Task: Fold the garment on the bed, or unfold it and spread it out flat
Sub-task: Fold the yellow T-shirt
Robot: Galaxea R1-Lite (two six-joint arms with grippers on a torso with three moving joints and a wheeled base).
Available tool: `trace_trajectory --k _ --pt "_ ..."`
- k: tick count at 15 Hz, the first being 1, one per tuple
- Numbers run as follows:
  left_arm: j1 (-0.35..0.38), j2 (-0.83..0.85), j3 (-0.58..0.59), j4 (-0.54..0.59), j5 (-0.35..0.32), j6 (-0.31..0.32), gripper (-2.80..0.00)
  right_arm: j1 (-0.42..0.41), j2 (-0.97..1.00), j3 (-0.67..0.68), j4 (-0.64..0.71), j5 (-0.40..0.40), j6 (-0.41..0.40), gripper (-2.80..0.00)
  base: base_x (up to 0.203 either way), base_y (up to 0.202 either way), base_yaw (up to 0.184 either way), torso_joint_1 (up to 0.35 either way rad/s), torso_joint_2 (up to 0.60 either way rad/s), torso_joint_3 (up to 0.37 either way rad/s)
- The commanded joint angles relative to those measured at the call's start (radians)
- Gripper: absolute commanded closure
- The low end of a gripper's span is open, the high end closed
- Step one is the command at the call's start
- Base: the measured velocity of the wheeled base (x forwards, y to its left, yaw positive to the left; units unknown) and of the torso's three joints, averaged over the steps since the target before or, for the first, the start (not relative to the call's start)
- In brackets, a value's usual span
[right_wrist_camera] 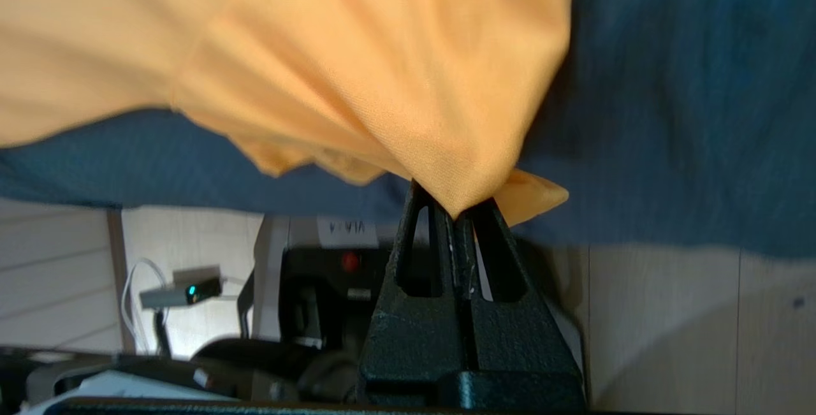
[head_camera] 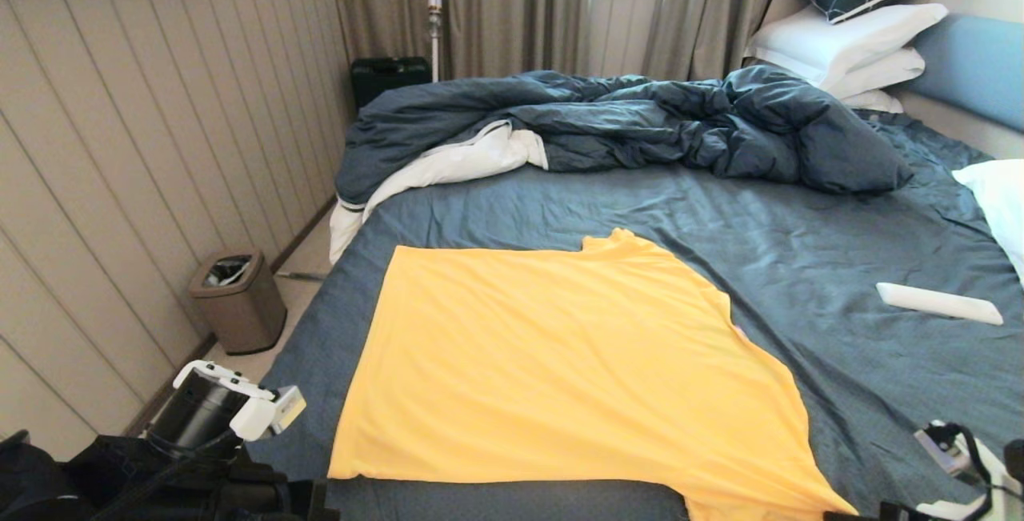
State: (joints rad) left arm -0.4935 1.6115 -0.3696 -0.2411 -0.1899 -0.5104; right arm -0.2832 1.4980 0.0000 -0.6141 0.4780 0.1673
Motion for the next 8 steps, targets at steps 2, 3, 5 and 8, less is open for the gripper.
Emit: trace_trajectory --k 2,3,5,8 --pt "-0.012 -0.019 0.003 0.020 -0.001 -0.002 0.00 0.000 -0.126 -0.038 0.193 0.002 0.000 0.00 0.000 0.000 0.000 0.000 0.00 0.000" --pt "-0.014 -0.031 -0.002 0.044 -0.002 0.000 0.00 0.001 -0.165 -0.078 0.306 0.001 -0.001 0.00 0.000 0.000 0.000 0.000 0.00 0.000" --pt "-0.021 -0.061 -0.018 0.093 -0.002 0.002 0.00 0.005 -0.240 -0.184 0.560 -0.001 -0.015 0.00 0.000 0.000 0.000 0.000 0.00 0.000" --pt "-0.022 -0.075 -0.025 0.112 -0.002 0.003 0.00 0.000 -0.282 -0.257 0.698 -0.004 -0.069 0.00 0.000 0.000 0.000 0.000 0.00 0.000"
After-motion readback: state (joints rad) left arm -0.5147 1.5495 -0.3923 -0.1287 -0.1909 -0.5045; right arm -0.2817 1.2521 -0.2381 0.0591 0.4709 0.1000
